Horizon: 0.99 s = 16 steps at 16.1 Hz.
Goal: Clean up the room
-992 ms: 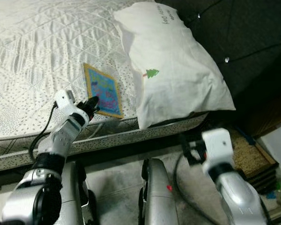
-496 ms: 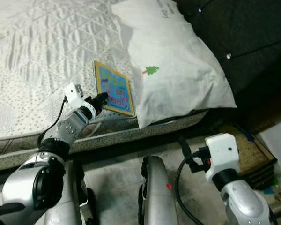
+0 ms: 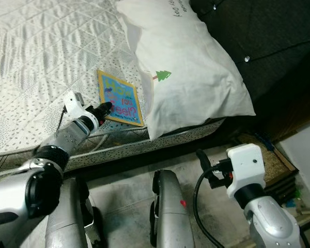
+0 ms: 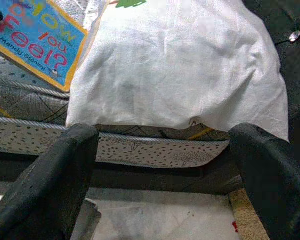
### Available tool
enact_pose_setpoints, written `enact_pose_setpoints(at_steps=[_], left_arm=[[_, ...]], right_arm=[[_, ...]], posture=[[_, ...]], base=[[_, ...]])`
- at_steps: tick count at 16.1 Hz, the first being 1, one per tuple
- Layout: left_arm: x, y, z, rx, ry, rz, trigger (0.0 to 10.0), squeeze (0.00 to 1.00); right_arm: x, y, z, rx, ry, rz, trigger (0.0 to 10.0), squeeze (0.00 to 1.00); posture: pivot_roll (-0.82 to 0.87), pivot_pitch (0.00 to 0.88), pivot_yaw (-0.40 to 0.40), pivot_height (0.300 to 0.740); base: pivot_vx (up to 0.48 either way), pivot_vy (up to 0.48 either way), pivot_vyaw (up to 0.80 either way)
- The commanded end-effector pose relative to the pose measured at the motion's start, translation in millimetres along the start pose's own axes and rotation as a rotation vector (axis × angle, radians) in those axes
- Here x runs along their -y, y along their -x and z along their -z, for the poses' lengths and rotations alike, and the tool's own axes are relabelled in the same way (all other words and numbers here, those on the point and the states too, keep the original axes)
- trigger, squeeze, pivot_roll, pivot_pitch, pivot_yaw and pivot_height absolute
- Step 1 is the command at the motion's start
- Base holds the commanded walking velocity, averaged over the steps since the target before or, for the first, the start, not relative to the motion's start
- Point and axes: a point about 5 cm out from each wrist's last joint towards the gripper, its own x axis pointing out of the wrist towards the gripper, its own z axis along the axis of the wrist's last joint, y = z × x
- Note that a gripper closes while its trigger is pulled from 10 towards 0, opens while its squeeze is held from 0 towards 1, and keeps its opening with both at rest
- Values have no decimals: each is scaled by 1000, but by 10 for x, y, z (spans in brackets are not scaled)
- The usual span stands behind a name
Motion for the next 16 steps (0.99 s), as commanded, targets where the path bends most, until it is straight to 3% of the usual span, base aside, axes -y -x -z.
enact_pose_setpoints(at_steps=[1,7,16], left_arm=[[-33,4,111,-58,-25,-18,10000,1000],[-299,108,-181,42,-122,-174,10000,1000],[-430,184,-380,107,-177,-281,10000,1000]], right_arm=[[38,28,32,-25,4,9,10000,0],[36,-47,42,-18,2,12,10000,0],[6,-290,31,40,-15,19,10000,0]], posture=[[-335,232,-133,560],[-319,204,-118,560],[-260,158,-82,560]], base=[[0,0,0],[0,0,0],[0,0,0]])
